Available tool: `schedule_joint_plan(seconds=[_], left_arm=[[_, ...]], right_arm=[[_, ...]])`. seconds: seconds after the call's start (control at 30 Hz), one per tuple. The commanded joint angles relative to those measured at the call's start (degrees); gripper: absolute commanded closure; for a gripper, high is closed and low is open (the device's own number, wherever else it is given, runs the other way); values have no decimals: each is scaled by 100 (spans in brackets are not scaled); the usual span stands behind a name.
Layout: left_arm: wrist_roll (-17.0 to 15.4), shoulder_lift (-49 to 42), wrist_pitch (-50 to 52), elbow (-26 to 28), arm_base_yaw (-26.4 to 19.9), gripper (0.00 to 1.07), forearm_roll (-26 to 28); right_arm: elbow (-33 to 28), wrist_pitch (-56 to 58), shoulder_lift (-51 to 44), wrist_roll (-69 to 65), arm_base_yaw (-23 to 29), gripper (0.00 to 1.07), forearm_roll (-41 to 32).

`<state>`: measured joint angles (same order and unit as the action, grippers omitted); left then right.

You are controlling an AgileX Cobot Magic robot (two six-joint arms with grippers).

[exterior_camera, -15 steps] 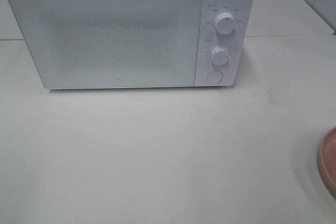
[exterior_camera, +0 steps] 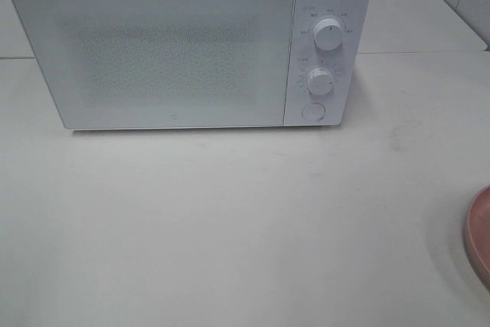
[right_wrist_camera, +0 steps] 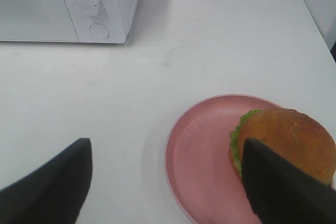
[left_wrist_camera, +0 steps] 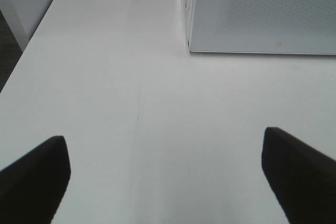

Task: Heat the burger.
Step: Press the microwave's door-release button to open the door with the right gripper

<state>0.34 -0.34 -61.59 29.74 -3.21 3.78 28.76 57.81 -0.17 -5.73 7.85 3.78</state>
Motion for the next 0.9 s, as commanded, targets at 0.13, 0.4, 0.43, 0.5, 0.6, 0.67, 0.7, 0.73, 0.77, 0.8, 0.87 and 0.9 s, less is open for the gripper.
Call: schedule_joint_plan(seconds=[0.13,0.4,0.43,0.5,0.6,0.67,0.7,0.73,0.77,0.8,0.87,0.9], left_arm=[[0,-126,52,-17,23,16,46],[0,-126,52,-17,23,16,46],[0,-126,52,-17,23,16,46],[0,-126,52,-17,23,16,46],[0,-126,52,-17,23,16,46],[0,-126,52,-17,23,16,46],[0,-126,52,-17,23,16,46],[0,-126,52,-17,23,16,46],[0,-126,52,-17,23,16,46],[0,-126,52,-17,23,16,46],[0,-126,52,-17,23,16,46],[0,-126,52,-17,23,16,46]], right_arm=[[29,-126,-74,52,-34,31,-6],[92,-246,481,52,-34,31,-6],[92,-252,584,46,-34,31,0],[92,-252,642,46,-34,31,0],[97,-264,871,52,-34,31,0],[109,-281,922,57,-34,31,0],[149,-355,1049,52,-34,31,-17],[155,-424,1123,52,-34,31,-23],[155,-424,1123,52,-34,31,-23],[155,-584,1266,52,-34,31,-23],[155,-733,1398,52,-34,31,-23],[155,-819,1478,52,-34,31,-23]])
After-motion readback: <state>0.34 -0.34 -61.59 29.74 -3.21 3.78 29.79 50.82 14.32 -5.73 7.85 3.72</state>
